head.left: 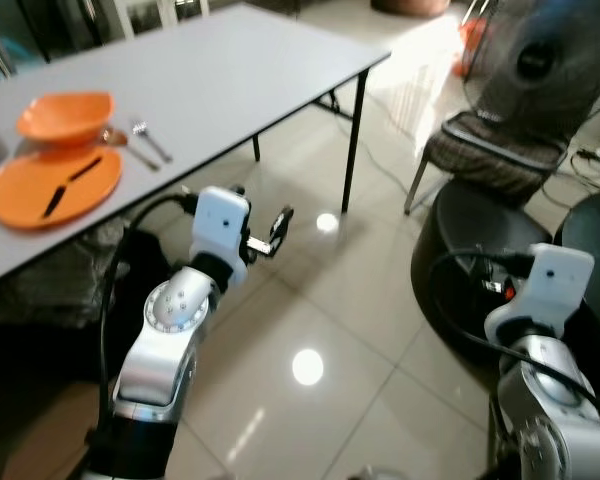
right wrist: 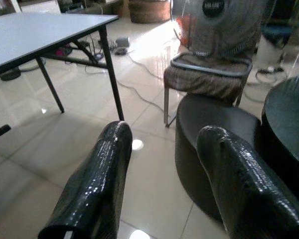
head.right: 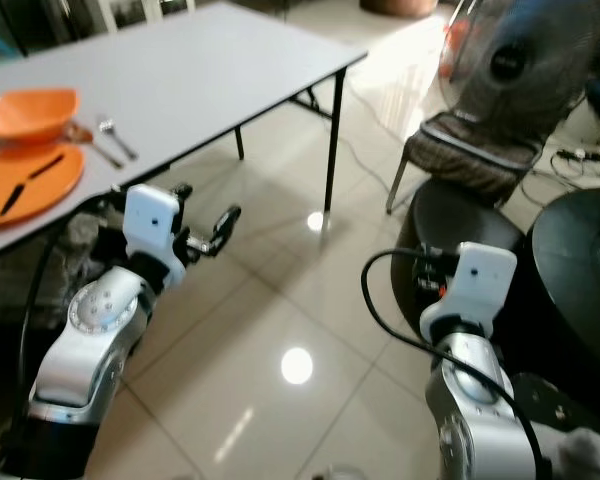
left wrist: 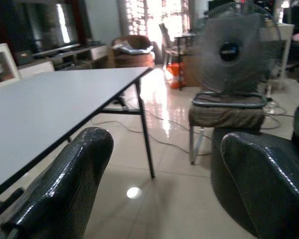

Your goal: Setting the table

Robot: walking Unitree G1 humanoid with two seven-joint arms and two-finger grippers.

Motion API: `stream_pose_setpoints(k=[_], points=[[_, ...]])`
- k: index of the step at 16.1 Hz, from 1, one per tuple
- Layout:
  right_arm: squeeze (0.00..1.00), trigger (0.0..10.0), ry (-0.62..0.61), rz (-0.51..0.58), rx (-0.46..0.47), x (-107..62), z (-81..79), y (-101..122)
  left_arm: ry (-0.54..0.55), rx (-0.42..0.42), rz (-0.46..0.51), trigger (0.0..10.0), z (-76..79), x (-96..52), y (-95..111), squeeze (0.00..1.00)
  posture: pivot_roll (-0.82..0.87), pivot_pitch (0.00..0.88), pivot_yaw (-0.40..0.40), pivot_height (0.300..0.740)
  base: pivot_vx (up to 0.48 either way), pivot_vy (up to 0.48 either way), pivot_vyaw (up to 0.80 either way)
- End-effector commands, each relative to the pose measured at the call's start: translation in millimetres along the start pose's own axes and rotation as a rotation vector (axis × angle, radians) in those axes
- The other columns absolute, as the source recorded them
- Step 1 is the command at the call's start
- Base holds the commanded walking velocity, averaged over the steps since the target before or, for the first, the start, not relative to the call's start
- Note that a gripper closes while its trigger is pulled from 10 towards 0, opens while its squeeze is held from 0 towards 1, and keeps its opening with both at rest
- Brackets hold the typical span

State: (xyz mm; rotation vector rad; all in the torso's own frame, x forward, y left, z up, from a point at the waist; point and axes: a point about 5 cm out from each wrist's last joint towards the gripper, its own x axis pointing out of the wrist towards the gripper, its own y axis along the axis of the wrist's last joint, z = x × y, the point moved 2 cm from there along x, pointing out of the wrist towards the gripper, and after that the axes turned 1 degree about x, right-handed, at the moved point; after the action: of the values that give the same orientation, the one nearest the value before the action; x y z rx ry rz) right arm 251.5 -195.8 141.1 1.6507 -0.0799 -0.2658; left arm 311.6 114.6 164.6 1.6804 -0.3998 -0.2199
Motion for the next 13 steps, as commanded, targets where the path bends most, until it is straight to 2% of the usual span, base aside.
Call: stream_pose_setpoints(k=[1,6,10,13], points=[[0.0,10.0,-0.015,-0.015,0.001,1.9,3.4,-2.3,-0.015,-0.002,0.014,10.0,2.1,2.9,4.0,0.0,-0.02,0.089,-0.001,0.74,0.48,0.0,-0.8],[0.0,10.0,-0.021,-0.006,-0.006,6.3,5.2,0.0,-0.02,0.005,0.016,10.0,0.4,6.7,4.8,0.0,-0.03,0.086,0.012,0.74,0.48,0.0,-0.78],[0.0,10.0,-0.019,-0.008,-0.021,8.7,5.8,-0.2,-0.023,0.005,0.021,10.0,0.1,8.2,5.8,0.0,-0.03,0.079,0.017,0.74,0.48,0.0,0.0],[0.0,10.0,-0.033,-0.009,-0.014,6.3,7.8,-1.3,-0.039,0.0,0.025,10.0,1.7,12.6,5.4,0.0,-0.05,0.077,0.039,0.74,0.48,0.0,-0.76]])
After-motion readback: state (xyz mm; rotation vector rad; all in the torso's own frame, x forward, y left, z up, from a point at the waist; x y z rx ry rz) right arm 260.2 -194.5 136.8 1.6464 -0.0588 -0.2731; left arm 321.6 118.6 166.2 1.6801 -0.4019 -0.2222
